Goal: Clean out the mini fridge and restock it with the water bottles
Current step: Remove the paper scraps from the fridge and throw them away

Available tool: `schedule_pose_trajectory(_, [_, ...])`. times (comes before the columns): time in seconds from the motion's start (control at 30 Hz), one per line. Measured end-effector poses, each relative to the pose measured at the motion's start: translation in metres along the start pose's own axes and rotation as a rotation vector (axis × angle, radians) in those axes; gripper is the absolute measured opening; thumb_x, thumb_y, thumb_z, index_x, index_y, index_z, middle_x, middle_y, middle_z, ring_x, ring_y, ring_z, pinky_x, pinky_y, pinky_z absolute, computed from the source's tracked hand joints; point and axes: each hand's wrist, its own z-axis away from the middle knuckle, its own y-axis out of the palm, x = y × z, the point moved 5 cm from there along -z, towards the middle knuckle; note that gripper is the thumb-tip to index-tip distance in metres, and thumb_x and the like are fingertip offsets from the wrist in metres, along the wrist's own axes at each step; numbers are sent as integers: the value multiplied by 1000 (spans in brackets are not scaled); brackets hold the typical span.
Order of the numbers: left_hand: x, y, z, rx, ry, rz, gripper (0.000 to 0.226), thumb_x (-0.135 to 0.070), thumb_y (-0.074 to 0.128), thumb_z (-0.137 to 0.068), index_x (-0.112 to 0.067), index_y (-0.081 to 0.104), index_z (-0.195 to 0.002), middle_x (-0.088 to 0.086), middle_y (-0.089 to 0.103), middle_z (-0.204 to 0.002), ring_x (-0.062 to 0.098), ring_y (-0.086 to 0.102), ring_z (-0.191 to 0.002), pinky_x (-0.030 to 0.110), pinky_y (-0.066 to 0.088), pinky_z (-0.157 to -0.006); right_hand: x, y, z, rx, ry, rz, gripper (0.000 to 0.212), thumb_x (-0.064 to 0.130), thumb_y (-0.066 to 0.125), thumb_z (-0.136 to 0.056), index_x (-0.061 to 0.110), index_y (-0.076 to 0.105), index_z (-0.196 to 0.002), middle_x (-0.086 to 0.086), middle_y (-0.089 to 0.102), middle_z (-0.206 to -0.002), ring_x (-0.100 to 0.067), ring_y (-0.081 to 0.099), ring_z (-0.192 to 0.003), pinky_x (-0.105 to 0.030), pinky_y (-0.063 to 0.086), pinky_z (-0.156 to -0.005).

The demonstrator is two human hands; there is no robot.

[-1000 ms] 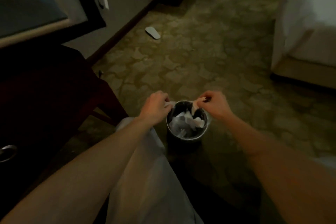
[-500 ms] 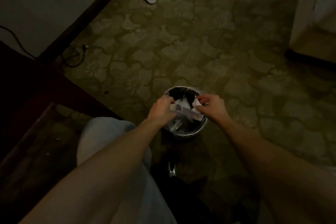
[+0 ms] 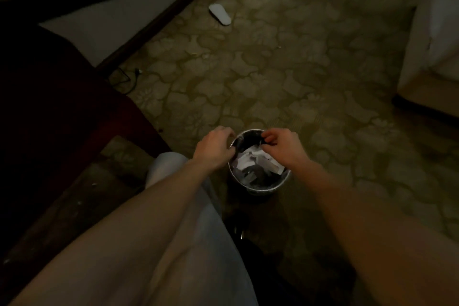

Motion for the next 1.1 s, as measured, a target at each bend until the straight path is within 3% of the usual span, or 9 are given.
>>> schedule_pose_trajectory(0.2, [0,-92,62,-203,15,-75,31,-40,55,-91,-24,57,-118,-4,55,-121,20,56,-111,39,50,-86,121,-16,37,-71,-292,119,40,27,69,-80,22,63,-120,2,68,-112,-16,63,-102,-38,53,-88])
schedule_pose_trajectory(0.37, [6,-181,126,-369,26,-151,35,-42,53,-93,-24,55,-123,-5,54,-124,20,58,-109,39,51,-80,217,-26,70,-148,-471,170,44,34,71,-78,23,64,-119,2,68,-113,-15,63,-103,-34,53,-88])
schedule_pose_trajectory(0.67, [52,-305,245,-614,-41,-360,35,-45,50,-92,-20,57,-114,-1,58,-114,22,56,-108,37,48,-80,384,-19,136,-233,-774,261,41,43,68,-77,27,65,-115,2,66,-113,-17,61,-104,-35,52,-86])
schedule_pose_trajectory(0.8, [79,-344,297,-757,-118,-452,32,-45,51,-89,-20,61,-108,0,63,-111,22,58,-110,36,43,-87,446,-3,162,-245,-897,266,36,45,68,-79,27,65,-111,3,67,-108,-17,61,-102,-33,51,-84])
schedule_pose_trajectory(0.97, [135,-385,373,-895,-293,-515,30,-44,54,-86,-21,64,-102,-1,64,-100,23,60,-102,37,42,-82,525,35,197,-193,-1060,136,34,38,74,-75,24,68,-105,0,69,-101,-19,64,-95,-36,52,-84])
schedule_pose_trajectory(1.1, [176,-412,417,-892,-393,-482,30,-43,52,-90,-21,61,-108,-2,61,-108,21,57,-107,34,41,-85,585,73,220,-112,-1146,75,33,29,77,-74,19,69,-104,-3,71,-100,-19,65,-92,-27,47,-83])
